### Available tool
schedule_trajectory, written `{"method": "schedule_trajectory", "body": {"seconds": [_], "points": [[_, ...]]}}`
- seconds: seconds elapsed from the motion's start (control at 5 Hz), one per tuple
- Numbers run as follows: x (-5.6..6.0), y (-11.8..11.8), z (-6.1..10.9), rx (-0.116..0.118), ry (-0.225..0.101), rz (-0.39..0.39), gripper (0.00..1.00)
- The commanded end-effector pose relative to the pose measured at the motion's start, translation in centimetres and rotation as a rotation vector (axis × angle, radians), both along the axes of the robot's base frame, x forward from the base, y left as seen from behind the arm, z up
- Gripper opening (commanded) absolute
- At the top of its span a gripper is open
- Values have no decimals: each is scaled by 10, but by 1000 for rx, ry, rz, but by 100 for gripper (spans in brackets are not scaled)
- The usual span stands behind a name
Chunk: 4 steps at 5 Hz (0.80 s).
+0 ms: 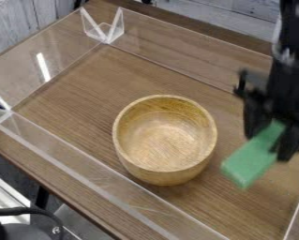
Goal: Put the green block in the brown bowl
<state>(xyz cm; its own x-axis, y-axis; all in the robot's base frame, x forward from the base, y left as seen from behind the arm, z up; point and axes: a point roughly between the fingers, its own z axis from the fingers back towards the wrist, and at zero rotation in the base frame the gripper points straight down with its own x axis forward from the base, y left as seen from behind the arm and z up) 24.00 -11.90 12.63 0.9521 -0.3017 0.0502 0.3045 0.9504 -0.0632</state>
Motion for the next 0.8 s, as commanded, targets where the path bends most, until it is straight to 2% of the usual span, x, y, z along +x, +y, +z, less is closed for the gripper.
{"method": "schedule_trajectory", "body": {"seconds": [0.0,0.2,0.4,0.6], "points": [[13,23,36,-16,-88,52,0],[18,58,42,-4,-90,112,0],[6,93,36,11,-71,167,0],[-13,118,25,25,-52,198,0]]}}
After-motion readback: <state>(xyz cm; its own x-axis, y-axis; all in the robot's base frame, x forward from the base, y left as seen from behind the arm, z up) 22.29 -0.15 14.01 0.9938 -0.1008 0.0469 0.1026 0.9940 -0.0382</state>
